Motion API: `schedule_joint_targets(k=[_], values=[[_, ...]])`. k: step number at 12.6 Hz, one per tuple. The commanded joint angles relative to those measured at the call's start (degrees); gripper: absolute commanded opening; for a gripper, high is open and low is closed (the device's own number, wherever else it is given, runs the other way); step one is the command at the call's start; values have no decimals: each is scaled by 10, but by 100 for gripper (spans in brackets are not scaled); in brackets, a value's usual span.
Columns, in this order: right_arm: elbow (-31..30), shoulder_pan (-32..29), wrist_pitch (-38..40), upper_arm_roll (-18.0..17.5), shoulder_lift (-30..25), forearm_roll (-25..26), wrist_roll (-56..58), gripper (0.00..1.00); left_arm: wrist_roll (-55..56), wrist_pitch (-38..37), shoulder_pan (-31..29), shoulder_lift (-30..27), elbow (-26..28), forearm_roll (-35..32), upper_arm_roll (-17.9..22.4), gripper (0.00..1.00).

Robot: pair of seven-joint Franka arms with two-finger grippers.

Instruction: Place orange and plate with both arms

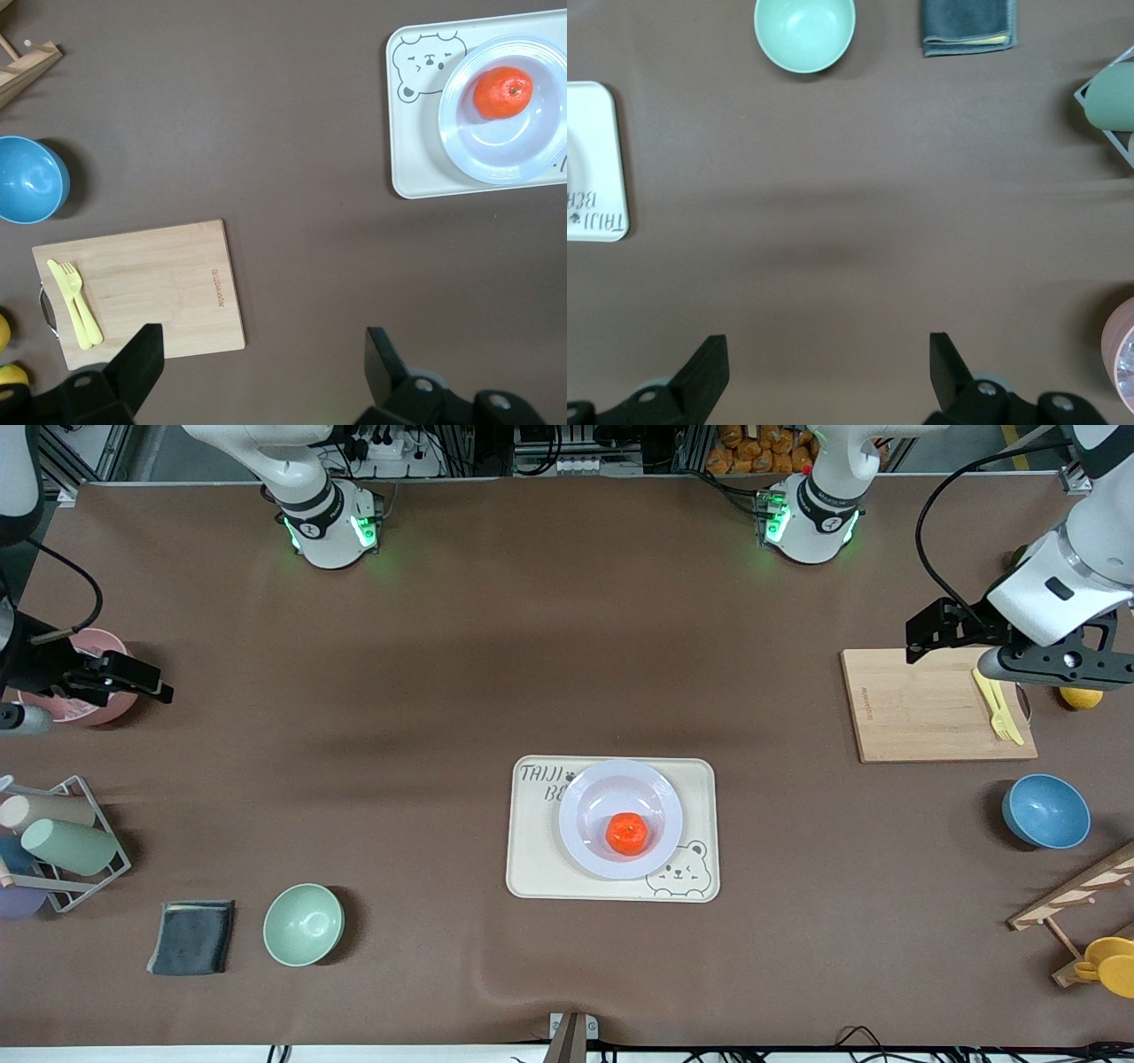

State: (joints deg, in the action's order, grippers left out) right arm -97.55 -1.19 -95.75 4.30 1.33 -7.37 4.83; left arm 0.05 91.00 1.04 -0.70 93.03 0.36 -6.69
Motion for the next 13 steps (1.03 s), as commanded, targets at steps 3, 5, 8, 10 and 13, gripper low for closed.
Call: schedule_joint_targets(k=[3,5,8,10,13], values=[[-27,-17,-28,-20,-29,15,-5,100,-3,-5,-14,-6,-19,-25,-2,100],[-4,-26,-26,-25,-12,21,-4,100,-1,-17,-10,-4,-19,-21,-1,100],[2,-29,-27,-25,-10,29,-3,100,4,-22,-14,-5,-20,-19,-2,100],[3,-28,-28,-40,-11,75,-2,100,3,-23,-15,-6,-20,-16,-2,100],[6,-29,-30,-40,-11,84,2,100,2,-25,-16,-6,-20,-16,-2,100]])
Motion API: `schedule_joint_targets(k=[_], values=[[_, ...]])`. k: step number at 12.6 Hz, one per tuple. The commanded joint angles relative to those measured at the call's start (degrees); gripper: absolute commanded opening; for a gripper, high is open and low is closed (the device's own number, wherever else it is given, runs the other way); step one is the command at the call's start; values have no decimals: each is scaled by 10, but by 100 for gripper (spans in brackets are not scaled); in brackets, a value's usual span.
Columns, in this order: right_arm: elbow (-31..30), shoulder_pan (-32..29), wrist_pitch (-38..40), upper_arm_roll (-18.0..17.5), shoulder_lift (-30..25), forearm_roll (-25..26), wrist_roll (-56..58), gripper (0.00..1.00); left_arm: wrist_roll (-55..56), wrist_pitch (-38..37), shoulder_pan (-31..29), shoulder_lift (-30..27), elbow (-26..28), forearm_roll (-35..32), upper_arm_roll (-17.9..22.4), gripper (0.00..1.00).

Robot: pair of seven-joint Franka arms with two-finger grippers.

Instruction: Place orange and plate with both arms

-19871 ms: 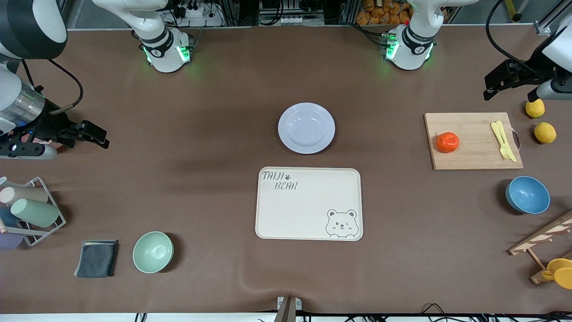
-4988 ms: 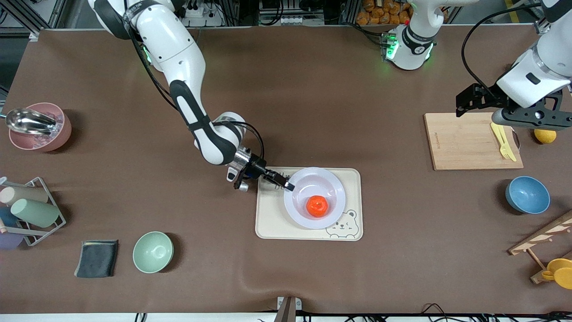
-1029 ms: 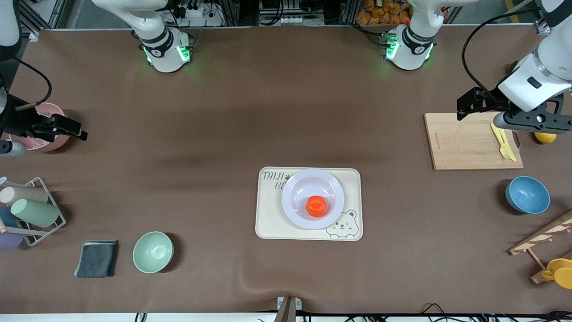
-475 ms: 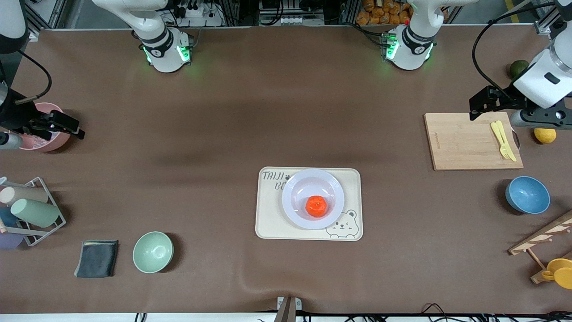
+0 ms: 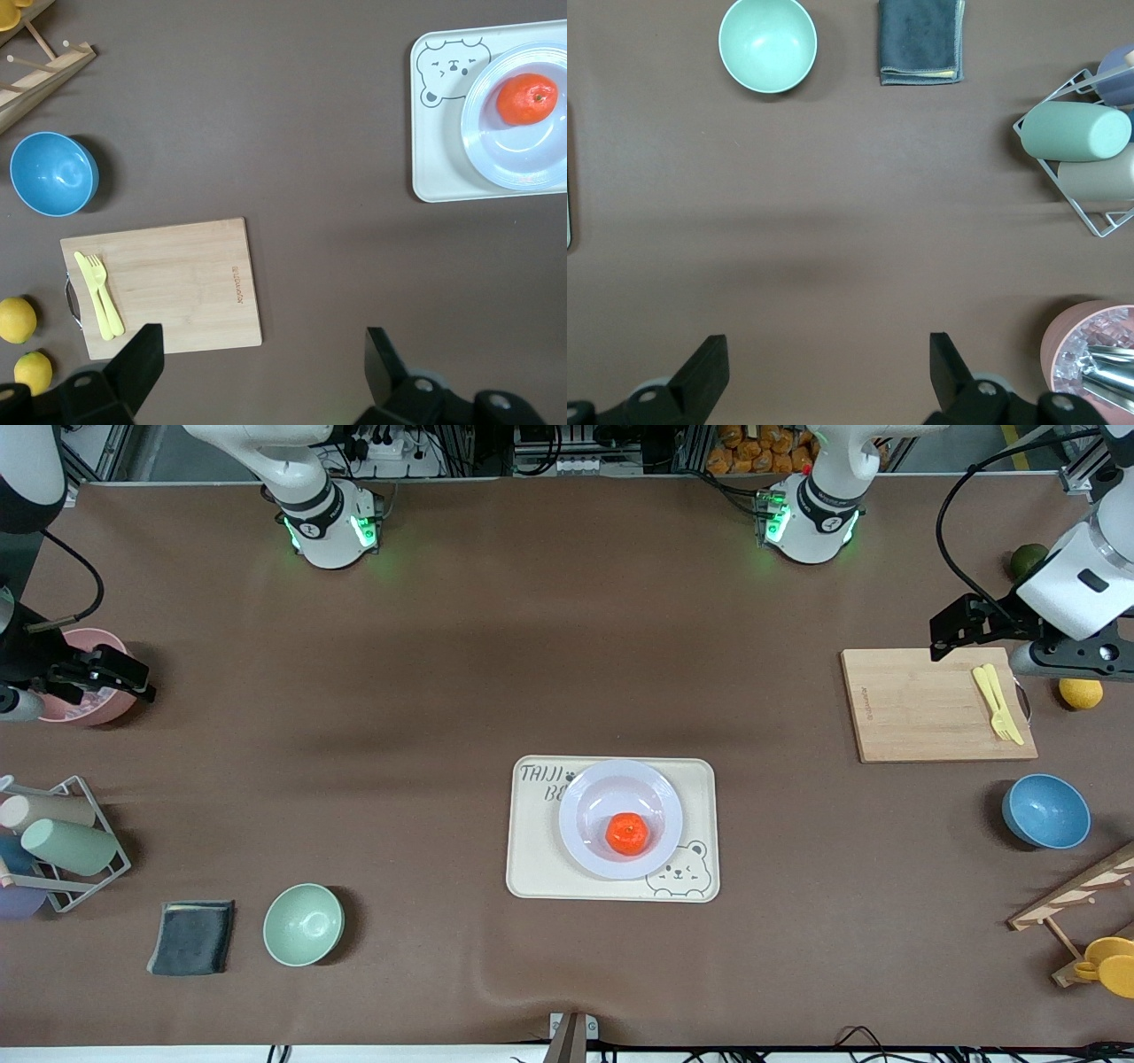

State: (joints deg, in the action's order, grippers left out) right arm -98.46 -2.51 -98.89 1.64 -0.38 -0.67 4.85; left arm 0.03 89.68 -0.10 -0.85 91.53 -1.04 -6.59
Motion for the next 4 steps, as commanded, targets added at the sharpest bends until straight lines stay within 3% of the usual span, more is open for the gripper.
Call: schedule_joint_targets(k=[1,4], values=[[15,-16,1,-14,6,17,1,100,0,-12,-5,-6,-5,-3,-3,100],[15,-16,2,-14,6,18,1,100,1,-12,-4,-5,-4,-2,-3,100]])
